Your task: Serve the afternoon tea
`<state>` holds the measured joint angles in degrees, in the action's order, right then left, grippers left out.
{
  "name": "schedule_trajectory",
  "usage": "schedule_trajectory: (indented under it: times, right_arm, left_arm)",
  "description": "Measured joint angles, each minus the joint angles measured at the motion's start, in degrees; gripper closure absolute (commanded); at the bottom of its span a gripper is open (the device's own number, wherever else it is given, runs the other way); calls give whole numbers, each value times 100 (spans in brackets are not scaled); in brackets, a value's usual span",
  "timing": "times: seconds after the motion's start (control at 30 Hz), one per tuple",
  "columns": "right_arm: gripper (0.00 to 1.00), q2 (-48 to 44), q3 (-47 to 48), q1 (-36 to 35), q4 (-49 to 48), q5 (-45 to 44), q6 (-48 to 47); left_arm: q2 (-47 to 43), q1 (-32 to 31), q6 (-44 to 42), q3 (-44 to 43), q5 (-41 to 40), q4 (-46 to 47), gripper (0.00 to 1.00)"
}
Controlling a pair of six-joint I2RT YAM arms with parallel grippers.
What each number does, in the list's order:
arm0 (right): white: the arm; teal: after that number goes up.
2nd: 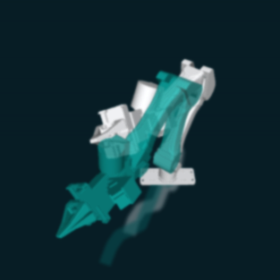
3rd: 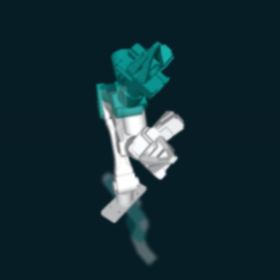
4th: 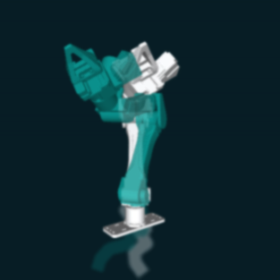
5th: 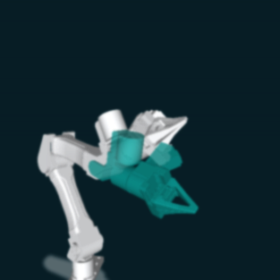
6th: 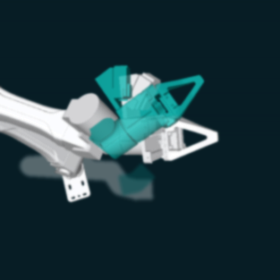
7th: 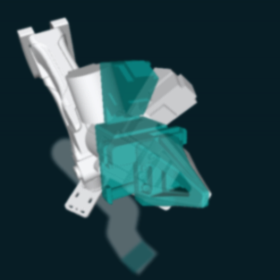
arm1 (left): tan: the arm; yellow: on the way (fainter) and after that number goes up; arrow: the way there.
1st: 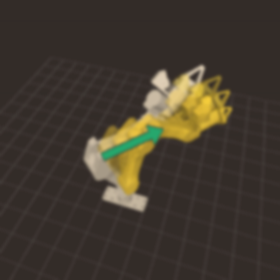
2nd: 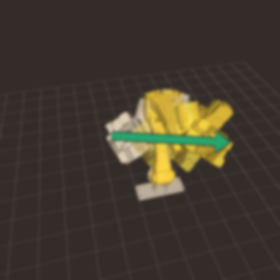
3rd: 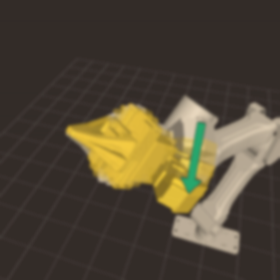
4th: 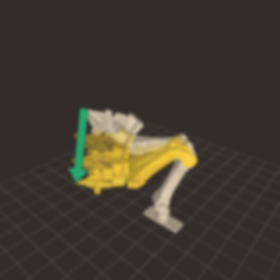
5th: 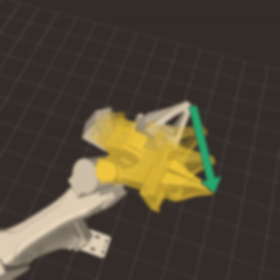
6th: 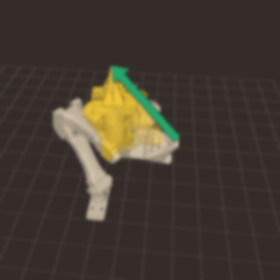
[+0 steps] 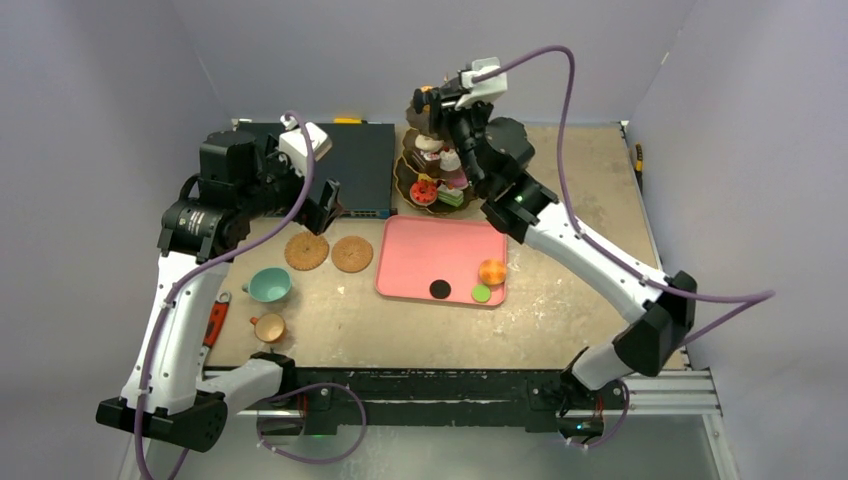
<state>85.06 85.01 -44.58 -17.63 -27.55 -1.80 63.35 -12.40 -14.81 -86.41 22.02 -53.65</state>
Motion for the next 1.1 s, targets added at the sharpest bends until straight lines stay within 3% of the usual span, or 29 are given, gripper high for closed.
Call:
schedule_trajectory:
  times: [0.3,0.57,1.1]
  right_arm:
    - [61,1307,774,258,55,302,-184]
    - [60,1777,953,378,-7,308,-234]
    - [40,1858,909,422,-227,302,-341]
  left_arm:
    - [-4,0,-2,-52,0,-13,1]
    - [-9,0,-92,-72,-39,-55,1]
    - [-37,0,-131,-125,-83,-90,1]
